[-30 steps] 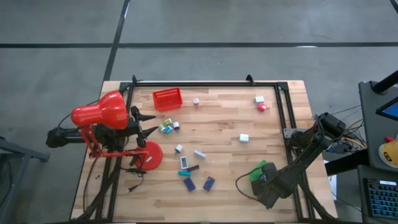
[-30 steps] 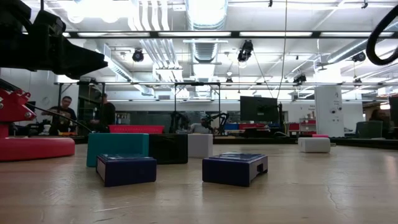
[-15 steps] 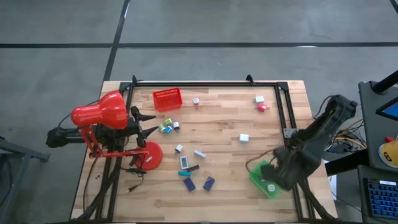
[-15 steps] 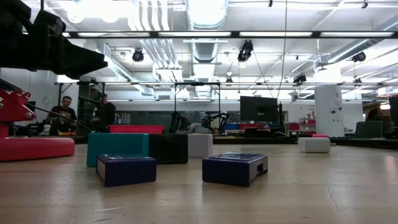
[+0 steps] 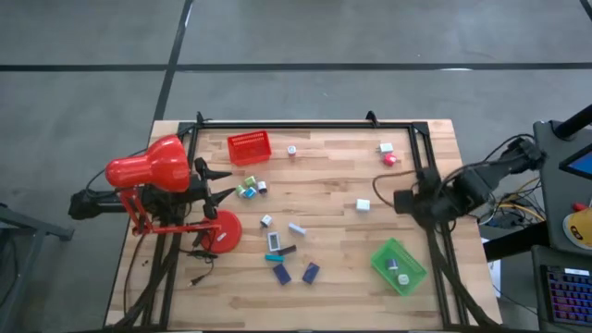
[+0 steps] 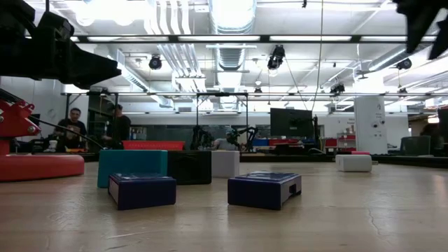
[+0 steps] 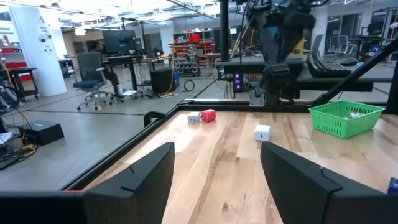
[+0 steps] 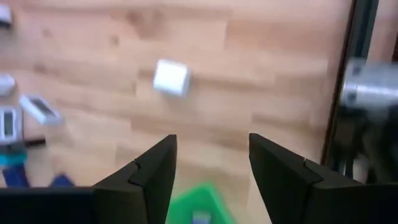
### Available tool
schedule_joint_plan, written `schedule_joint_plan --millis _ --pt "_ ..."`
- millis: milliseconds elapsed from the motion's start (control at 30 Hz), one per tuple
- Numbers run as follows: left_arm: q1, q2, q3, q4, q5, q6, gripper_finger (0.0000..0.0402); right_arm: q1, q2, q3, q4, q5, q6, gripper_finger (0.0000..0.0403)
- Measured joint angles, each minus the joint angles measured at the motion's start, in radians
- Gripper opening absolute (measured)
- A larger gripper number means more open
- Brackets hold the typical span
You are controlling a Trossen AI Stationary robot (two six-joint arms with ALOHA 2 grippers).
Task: Pick & Place Office items
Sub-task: Put the pink charger adapter into the green bin
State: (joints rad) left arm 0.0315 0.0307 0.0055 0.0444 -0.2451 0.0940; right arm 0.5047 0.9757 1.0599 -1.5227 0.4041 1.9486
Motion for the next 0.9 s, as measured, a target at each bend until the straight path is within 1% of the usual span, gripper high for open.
schedule_joint_plan --millis 200,267,367,467,533,667,733,800,900 --pt "0.000 0.000 0.000 0.000 0.000 0.000 0.0245 -0.226 -0.012 0.000 0.002 0.123 -0.278 0.0174" --pt "0.000 0.000 0.000 0.000 0.000 0.000 0.0245 -0.303 -0.005 0.000 0.022 0.138 -0.375 0.0172" --pt "0.000 0.000 0.000 0.000 0.000 0.000 0.0245 -0.419 0.012 0.000 0.078 0.133 -0.530 0.0171" --pt "0.000 0.000 0.000 0.000 0.000 0.000 0.0245 -0.540 0.036 0.000 0.136 0.099 -0.699 0.0171" --pt "0.000 0.000 0.000 0.000 0.000 0.000 0.0245 -0.629 0.057 0.000 0.158 0.056 -0.788 0.0171" --pt "0.000 0.000 0.000 0.000 0.000 0.000 0.0245 -0.823 0.117 -0.006 0.178 -0.088 -0.935 0.0171" --pt "0.000 0.000 0.000 0.000 0.000 0.000 0.0245 -0.910 0.162 -0.014 0.205 -0.150 -1.034 0.0171" --pt "0.000 0.000 0.000 0.000 0.000 0.000 0.0245 -0.981 0.209 -0.019 0.231 -0.176 -1.167 0.0171" --pt "0.000 0.000 0.000 0.000 0.000 0.000 0.0245 -1.055 0.284 -0.020 0.280 -0.177 -1.348 0.0171"
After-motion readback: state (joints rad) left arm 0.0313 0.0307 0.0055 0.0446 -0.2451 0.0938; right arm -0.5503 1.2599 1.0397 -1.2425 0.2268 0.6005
